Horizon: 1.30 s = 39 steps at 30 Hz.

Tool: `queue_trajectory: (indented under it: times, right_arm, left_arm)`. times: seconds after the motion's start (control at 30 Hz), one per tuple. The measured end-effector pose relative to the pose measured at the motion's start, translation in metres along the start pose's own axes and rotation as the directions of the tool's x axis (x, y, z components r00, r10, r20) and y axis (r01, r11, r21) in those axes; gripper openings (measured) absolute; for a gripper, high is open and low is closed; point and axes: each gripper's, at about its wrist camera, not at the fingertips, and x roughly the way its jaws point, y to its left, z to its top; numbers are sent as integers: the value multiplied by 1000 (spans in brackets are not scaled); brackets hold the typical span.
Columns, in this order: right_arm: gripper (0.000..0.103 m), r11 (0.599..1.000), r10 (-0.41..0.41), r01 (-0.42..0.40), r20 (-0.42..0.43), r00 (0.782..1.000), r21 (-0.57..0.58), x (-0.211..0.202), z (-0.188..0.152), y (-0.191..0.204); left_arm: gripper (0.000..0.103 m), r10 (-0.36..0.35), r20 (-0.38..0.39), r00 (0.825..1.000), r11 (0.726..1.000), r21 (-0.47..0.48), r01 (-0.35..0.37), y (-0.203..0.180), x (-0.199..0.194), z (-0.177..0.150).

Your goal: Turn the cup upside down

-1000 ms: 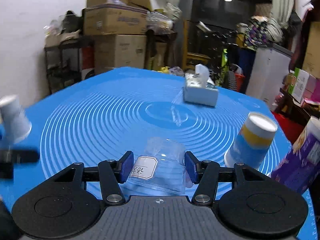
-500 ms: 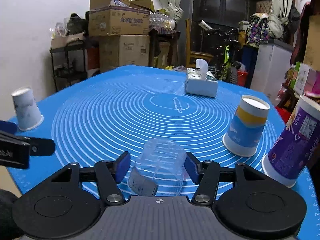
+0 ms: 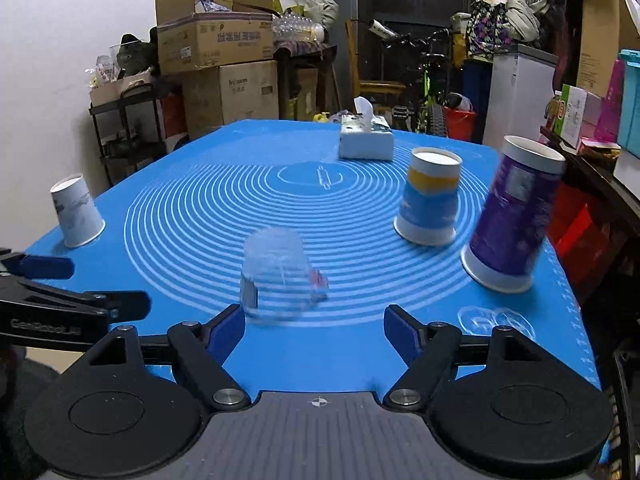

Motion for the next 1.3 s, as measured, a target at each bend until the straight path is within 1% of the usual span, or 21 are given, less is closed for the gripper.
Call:
queue_trajectory:
  times: [0.07, 0.2, 0.53, 0.87, 1.3]
  right_arm:
    - [80, 1000, -6, 6, -4, 1000, 12, -6, -4, -3]
    - [80, 999, -26, 26, -6, 1000, 30, -14, -10, -6]
    - [80, 998, -43, 43, -2, 999, 36, -22, -16, -7]
    - [80, 998, -48, 48, -2, 999, 33, -25, -16, -7]
    - [80, 997, -61, 61, -1, 998, 36, -29, -15, -8]
  left_arm:
    - [100, 10, 10, 1000, 1000, 7, -10, -5, -3, -1]
    - [100, -17, 1, 1000, 999, 27, 17, -13, -7, -3]
    - [100, -32, -13, 999, 997, 71, 33, -24, -11, -10]
    - [100, -46, -4, 999, 996, 78, 46, -27, -15, -11]
    - [100, -41, -15, 999, 996, 81, 42, -27, -14, -12]
